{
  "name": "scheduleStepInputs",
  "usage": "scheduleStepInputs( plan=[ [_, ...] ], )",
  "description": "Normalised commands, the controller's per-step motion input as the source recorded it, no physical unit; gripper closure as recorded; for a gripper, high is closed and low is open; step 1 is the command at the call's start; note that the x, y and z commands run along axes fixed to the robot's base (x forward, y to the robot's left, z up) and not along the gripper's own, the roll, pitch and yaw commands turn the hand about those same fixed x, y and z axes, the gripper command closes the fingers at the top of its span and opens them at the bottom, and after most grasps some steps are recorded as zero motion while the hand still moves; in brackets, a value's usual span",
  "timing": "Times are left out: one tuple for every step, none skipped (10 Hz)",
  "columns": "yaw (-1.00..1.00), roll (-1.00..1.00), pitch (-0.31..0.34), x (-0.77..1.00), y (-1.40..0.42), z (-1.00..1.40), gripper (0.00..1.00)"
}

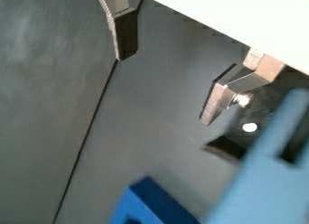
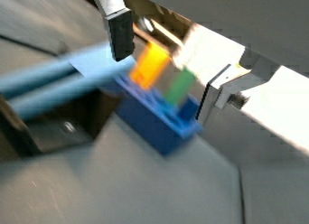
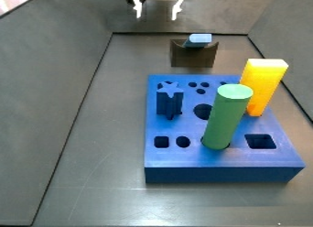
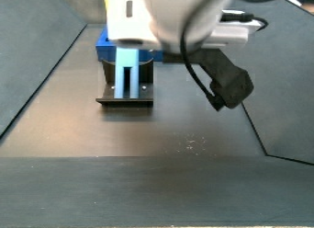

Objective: Pick up the square-circle object. Move up. Rotate the square-circle object. Place the square-circle object on the fixture. Regrasp the square-circle object. Move to above the board. Insert the square-circle object.
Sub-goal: Regrasp the square-circle object.

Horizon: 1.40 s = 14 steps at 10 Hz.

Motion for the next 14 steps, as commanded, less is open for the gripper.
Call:
scheduleStepInputs(
  plan=[
    [-0.9, 1.0, -0.043, -0.11, -1.0, -0.12, 0.0],
    [-0.9, 1.0, -0.058, -0.1, -1.0, -0.12, 0.0],
    [-0.9, 1.0, -0.091, -0.11, -1.0, -0.09, 0.0],
    [-0.9, 1.0, -0.115, -0.12, -0.93, -0.06, 0.0],
    [-0.9, 1.0, -0.145, -0.09, -0.66, -0.02, 0.0],
    [-0.9, 1.0, -0.166, -0.07, -0.46, -0.01, 0.0],
    [-0.9, 1.0, -0.191, -0.05, -0.17, 0.0, 0.0],
    [-0.91, 1.0, -0.202, -0.05, -0.07, 0.01, 0.0],
    [-0.92, 1.0, -0.223, -0.03, -0.04, 0.0, 0.0],
    [-0.92, 1.0, -0.235, -0.03, -0.04, 0.0, 0.0],
    [-0.92, 1.0, -0.248, -0.05, -0.03, 0.01, 0.0],
    [-0.92, 1.0, -0.253, -0.05, -0.02, 0.01, 0.0],
    [-0.93, 1.0, -0.256, -0.04, -0.01, 0.0, 0.0],
    [-0.94, 1.0, -0.251, -0.04, -0.01, 0.0, 0.0]
  ],
)
